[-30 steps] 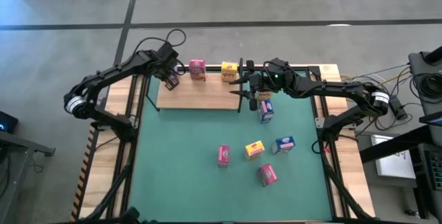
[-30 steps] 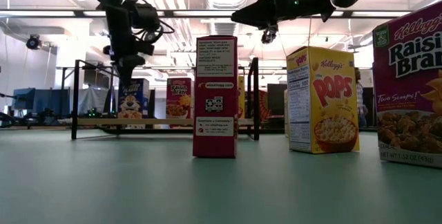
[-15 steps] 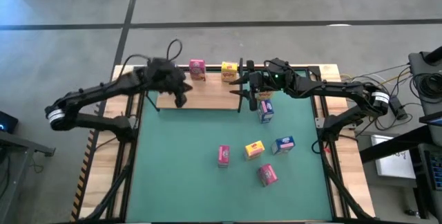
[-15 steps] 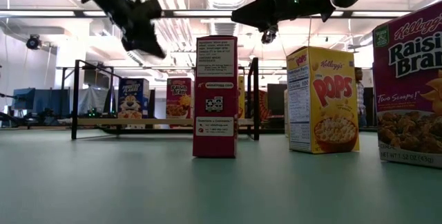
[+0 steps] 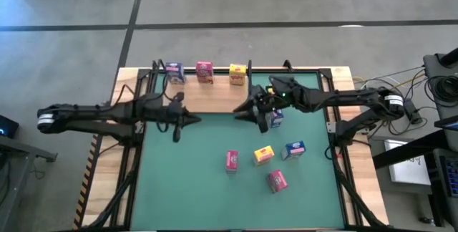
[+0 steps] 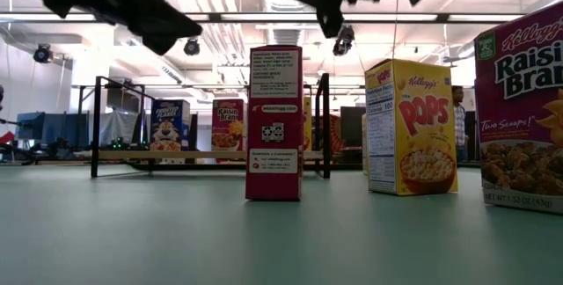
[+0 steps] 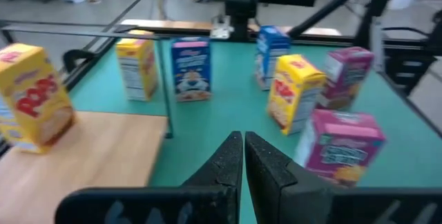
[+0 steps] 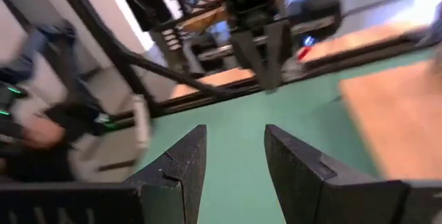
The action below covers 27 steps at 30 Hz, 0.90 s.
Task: Stack cereal on shelf
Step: Put the bottom yellow cereal box on the shelf
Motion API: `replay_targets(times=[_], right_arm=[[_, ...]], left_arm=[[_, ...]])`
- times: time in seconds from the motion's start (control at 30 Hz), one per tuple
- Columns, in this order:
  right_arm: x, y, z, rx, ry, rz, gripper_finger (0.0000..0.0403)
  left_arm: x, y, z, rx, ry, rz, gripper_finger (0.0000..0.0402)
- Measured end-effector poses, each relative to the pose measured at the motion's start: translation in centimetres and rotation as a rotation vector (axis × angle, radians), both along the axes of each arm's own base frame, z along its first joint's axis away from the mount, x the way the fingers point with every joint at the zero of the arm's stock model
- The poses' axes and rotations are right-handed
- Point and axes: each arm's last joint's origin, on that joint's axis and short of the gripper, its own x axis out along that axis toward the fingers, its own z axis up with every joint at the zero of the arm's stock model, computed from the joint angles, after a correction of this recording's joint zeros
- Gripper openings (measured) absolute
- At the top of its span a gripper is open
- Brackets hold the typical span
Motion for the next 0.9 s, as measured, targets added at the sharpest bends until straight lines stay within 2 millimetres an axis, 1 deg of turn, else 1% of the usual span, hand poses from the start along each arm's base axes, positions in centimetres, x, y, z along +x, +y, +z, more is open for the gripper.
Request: replay_targets(times=[0.1,0.17,0.27,0.33,0.47,0.6,0.73,0.8,0.9], right_arm=[[0.5,2.2,1.0,0.120,0.079,0.024,0.0137],[0.6,3.6,1.4,0.186,0.171,0.006,0.0137],[0.5,5.0,2.0,0.238,0.340,-0.069,0.0137],[0.1,5.6,2.2,0.261,0.465,-0.136,0.0137],[-1.5,6.0,2.9,0.298,0.691,-0.321,0.0137],[-3.2,5.8,3.1,0.366,0.878,-0.500,0.0137],[-4.5,5.7,2.7,0.438,1.020,-0.618,0.0138],[-4.5,6.0,2.4,0.478,1.050,-0.623,0.0144],[-3.6,6.7,1.8,0.440,1.069,-0.517,0.0164]], left_arm=[[-0.7,-0.5,-0.6,-0.010,-0.005,-0.020,0.0000],[-1.1,-0.6,-0.8,-0.010,-0.010,-0.024,0.0000],[-1.4,-0.7,-0.3,-0.007,-0.034,-0.022,0.0000],[-1.4,-0.7,0.5,-0.002,-0.065,-0.019,0.0000],[-1.5,-0.7,1.9,0.004,-0.110,-0.019,0.0000],[-1.4,-0.6,2.1,0.000,-0.109,-0.017,0.0000],[-1.3,-0.6,1.9,-0.001,-0.098,-0.017,0.0000],[-1.3,-0.6,1.9,-0.001,-0.098,-0.017,0.0000],[-1.3,-0.6,1.9,-0.001,-0.096,-0.017,0.0000]])
